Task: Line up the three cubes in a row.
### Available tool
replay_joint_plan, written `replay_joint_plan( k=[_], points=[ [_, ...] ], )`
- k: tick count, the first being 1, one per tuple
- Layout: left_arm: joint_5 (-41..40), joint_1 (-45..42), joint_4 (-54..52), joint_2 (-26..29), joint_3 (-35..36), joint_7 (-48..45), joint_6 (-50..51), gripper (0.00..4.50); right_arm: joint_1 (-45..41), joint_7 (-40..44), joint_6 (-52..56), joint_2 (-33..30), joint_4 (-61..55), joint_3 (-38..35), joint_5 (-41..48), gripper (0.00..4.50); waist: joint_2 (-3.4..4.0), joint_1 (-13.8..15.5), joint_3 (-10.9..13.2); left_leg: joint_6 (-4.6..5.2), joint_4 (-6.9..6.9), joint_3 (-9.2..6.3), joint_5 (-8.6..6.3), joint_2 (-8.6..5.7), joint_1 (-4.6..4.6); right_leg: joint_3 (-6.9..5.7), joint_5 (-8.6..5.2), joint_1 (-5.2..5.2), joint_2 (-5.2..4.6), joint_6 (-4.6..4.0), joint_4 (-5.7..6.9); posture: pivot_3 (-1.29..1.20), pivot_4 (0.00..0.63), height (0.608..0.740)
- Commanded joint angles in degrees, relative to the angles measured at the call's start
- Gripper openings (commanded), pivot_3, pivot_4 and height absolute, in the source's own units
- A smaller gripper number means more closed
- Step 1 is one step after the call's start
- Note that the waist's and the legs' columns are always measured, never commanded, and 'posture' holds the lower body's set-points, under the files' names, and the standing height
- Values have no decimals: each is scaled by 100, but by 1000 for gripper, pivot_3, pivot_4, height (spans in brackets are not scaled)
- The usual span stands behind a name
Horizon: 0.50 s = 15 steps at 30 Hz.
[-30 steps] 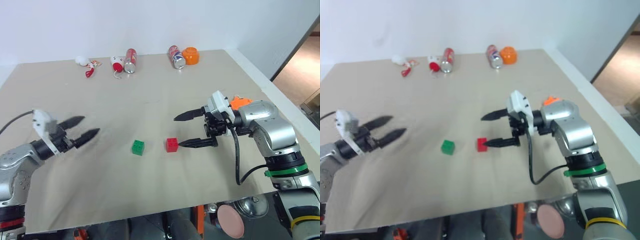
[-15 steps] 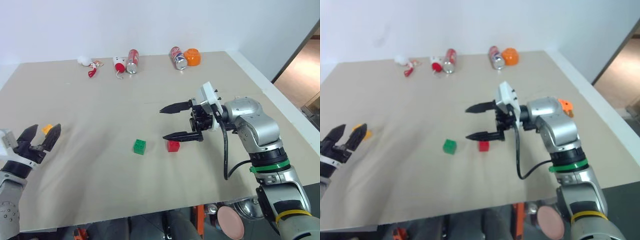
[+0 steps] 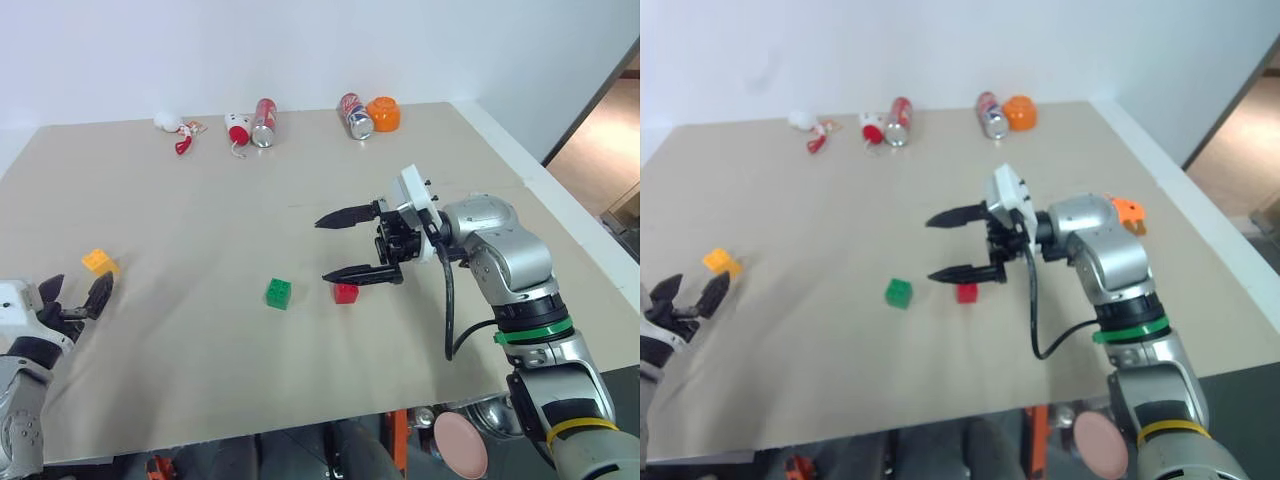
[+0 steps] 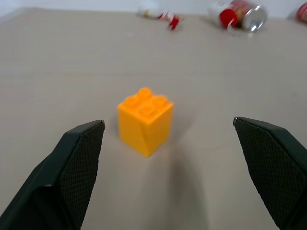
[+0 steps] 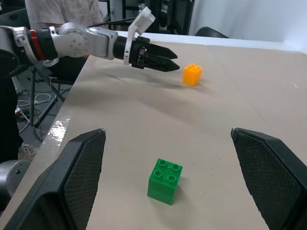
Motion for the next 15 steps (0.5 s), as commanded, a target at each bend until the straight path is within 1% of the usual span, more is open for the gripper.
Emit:
replay_joint_plan(
  k=[1,5,10,13,15],
  points=[
    [337,-275,449,277,-255,-258,-336,4454,27,-51,15,-82,-342,-104,56,4341,0,2,0,0,0,0,0,0,0,0,0,0,0,0,0,0,150,740],
    [501,-616,1022,420,-335,-319,-505,4454,83,-133,86,-147,-436,-146,73,4341,-4,3,-2,0,-1,3,0,0,-2,0,0,-2,-2,1,0,0,150,740],
    [657,-946,1723,533,-364,-324,-688,4454,261,-216,311,-271,-859,-211,234,4341,-6,-6,-3,0,-15,4,0,1,-1,0,11,-6,-2,19,0,0,150,740],
    [623,-1106,1948,562,-284,-281,-731,4454,291,-325,379,-255,-986,-229,291,4341,-6,-5,-4,0,-25,1,0,2,0,-3,10,-10,0,17,0,0,150,740],
    [630,-1154,2018,568,-292,-291,-761,4454,260,-551,372,-111,-1034,-241,294,4341,-7,-4,-4,-1,-26,0,0,1,0,-4,10,-9,0,17,0,0,150,740]
  ],
)
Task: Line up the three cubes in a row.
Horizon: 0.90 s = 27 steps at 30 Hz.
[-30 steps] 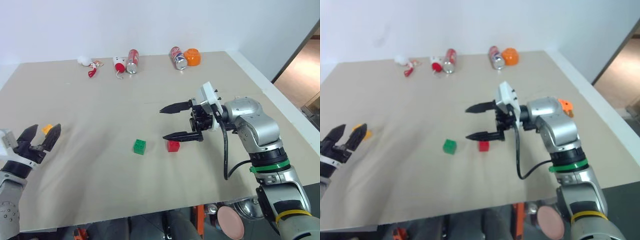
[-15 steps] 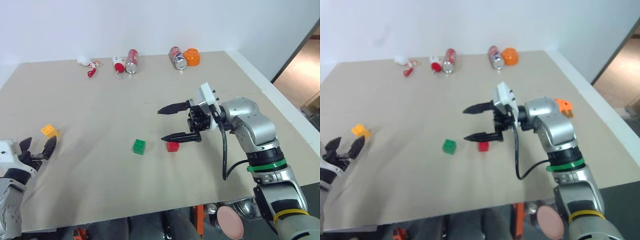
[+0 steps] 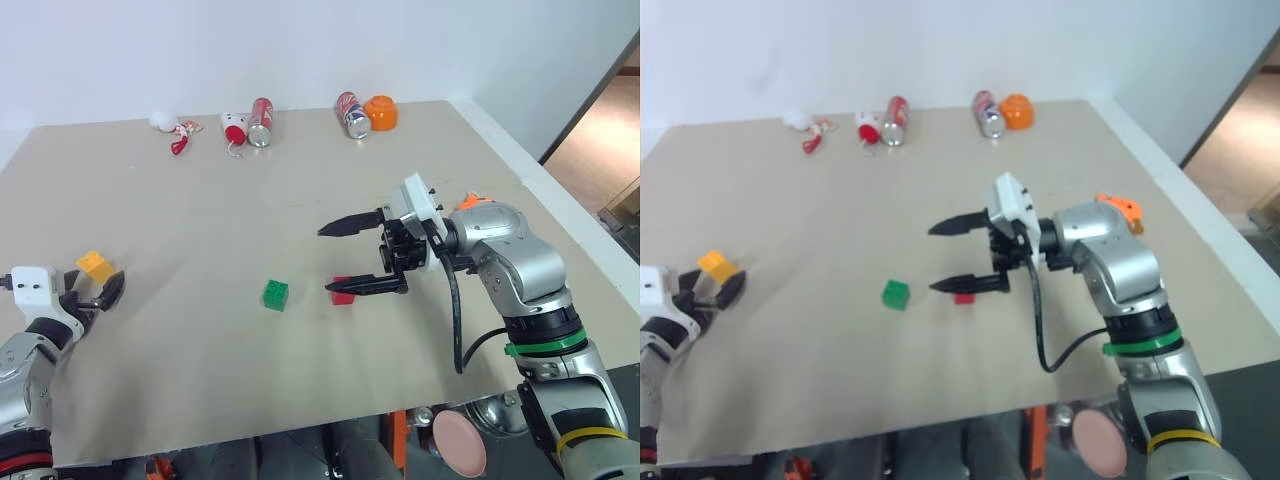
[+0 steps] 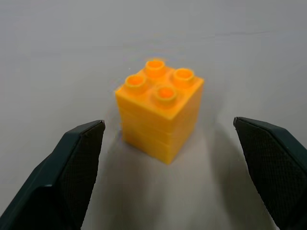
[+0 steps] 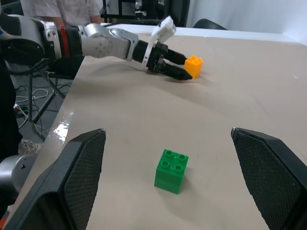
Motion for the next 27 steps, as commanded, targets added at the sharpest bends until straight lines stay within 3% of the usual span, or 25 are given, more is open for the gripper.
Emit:
replay_joint_plan(
  k=[1,8,20,27],
  points=[
    [-12,-116,75,170,142,15,-182,4454,-67,-386,36,197,-284,-208,151,4341,-3,-3,-2,0,0,1,0,0,0,0,0,0,0,0,0,0,150,740],
    [85,-337,369,171,13,-36,-281,4454,-279,-1303,175,781,-434,-155,65,4341,-7,-1,-4,-6,-1,-1,4,1,0,-2,4,0,0,-1,0,0,150,740],
    [457,-960,1155,272,-434,-210,-622,4454,-294,-1425,152,800,-434,-88,38,4341,-11,18,-7,-6,-1,-2,5,0,0,-5,5,2,-2,-1,0,0,150,740],
    [449,-871,1141,276,-421,-284,-675,2070,-295,-1406,95,759,-354,-105,-28,4341,-11,22,-7,-10,0,-1,11,0,0,-7,9,5,-4,3,0,0,150,740]
  ],
)
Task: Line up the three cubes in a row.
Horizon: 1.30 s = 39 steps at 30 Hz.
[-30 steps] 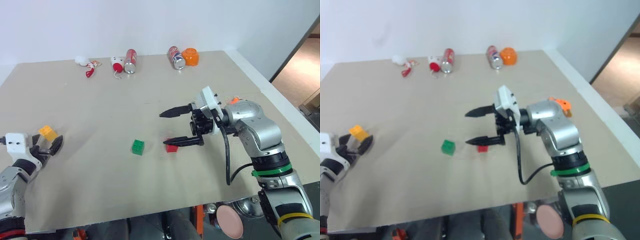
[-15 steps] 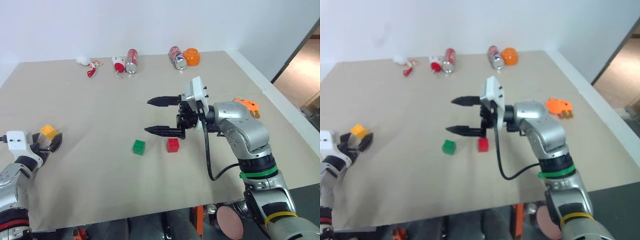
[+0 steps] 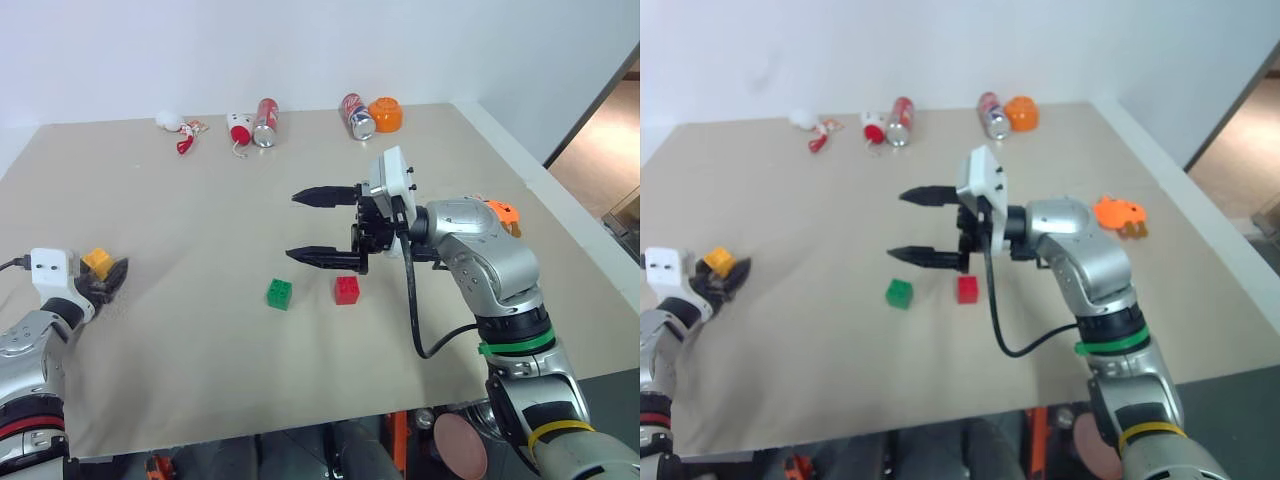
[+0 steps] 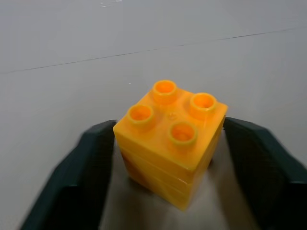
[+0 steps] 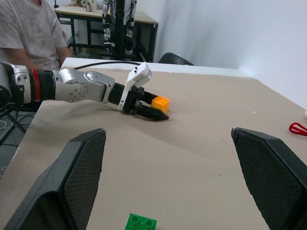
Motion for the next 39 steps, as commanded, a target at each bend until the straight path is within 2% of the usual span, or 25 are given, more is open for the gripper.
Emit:
replay_joint_plan(
  k=[1,10,15,18,22,26,30,39],
  points=[
    [8,45,-24,89,-5,-52,-84,1904,-80,9,-100,-50,-96,-94,6,4341,0,0,0,-4,0,0,2,0,0,0,0,0,0,0,0,0,150,740],
    [-163,22,-336,52,-53,-249,56,1904,-113,135,-179,-45,12,-40,-37,4341,0,-3,0,-9,-2,0,5,0,0,0,0,-1,0,0,0,0,150,740],
    [-544,-8,-1155,3,-429,-1132,291,1904,-155,282,-196,-128,43,-67,-49,4341,-1,-7,-1,-14,-3,-1,8,0,-5,0,0,-1,0,0,0,0,150,740],
    [-820,-96,-1759,20,-887,-1915,567,1904,-5,890,98,-638,-285,-133,267,4341,-1,-6,0,-15,-5,0,8,0,-4,0,-1,-3,0,0,-1,0,150,740],
    [-834,-249,-1938,51,-1300,-2557,551,1904,275,1351,252,-1208,-614,-244,561,4341,-1,-8,0,-16,-10,0,7,-1,-4,3,-8,-2,0,-2,-2,0,150,740],
    [-498,-686,-1353,61,-1822,-3285,92,1904,577,1416,372,-1629,-856,-392,706,4341,-1,-28,0,-15,-16,-4,7,1,1,1,-10,-5,8,-5,-2,0,150,740],
    [-226,-1101,-664,41,-2190,-3984,-409,1904,722,1201,531,-1760,-1075,-571,847,4341,0,-35,0,-15,-15,-1,8,0,3,4,-9,-7,8,-5,-1,0,150,740],
    [180,-2137,1264,-23,-2382,-4800,-1394,1904,1138,766,847,-1970,-1635,-834,1074,4341,0,-16,0,-14,-13,-3,8,-2,-7,4,-11,-7,6,-2,-2,0,150,740]
  ],
)
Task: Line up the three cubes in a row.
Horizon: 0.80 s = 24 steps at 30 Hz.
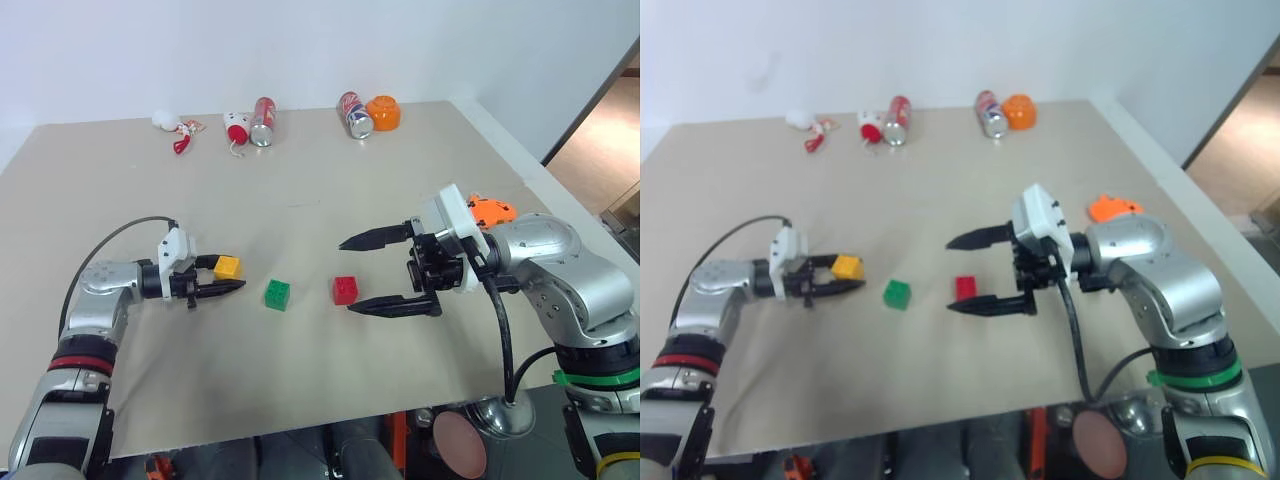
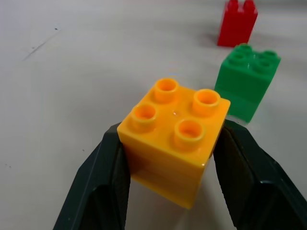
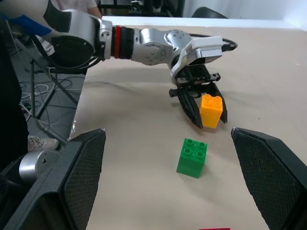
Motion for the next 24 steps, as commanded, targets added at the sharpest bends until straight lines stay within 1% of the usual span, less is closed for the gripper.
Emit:
replay_joint_plan(
  k=[1,5,9,14,17,20,24],
  points=[
    [90,-349,534,18,76,-202,-325,1904,107,-164,92,-164,-361,-361,202,4341,0,0,0,0,0,0,0,0,0,0,0,0,0,0,0,0,150,740],
    [24,-467,712,-115,131,-237,-315,1904,231,-292,134,-254,-458,-462,256,4341,0,-7,0,0,-1,-1,0,0,0,0,0,0,1,1,0,0,150,740],
    [-167,-248,316,-236,259,-117,-137,1904,244,-365,121,-270,-481,-462,278,4341,0,-12,0,0,0,-2,0,0,0,0,0,0,1,2,1,0,150,740],
    [-492,473,-650,-210,539,227,282,1904,247,-411,68,-231,-440,-426,289,4341,0,-16,0,0,-2,-2,0,2,3,1,0,0,2,1,1,0,150,740],
    [-519,633,-908,-192,573,300,420,1904,249,-413,60,-230,-434,-420,294,4341,0,-8,0,0,-1,-4,0,2,2,-1,0,1,2,1,1,0,150,740],
    [-597,1308,-1442,2,720,322,470,1904,217,-354,2,-184,-358,-351,266,4341,0,-15,0,0,3,-3,0,1,3,0,1,5,0,3,1,0,150,740],
    [-629,1467,-1659,41,741,389,561,1904,214,-346,-16,-181,-344,-339,264,4341,0,4,0,2,3,-2,1,3,8,-1,1,4,-1,0,1,0,150,740]
  ],
)
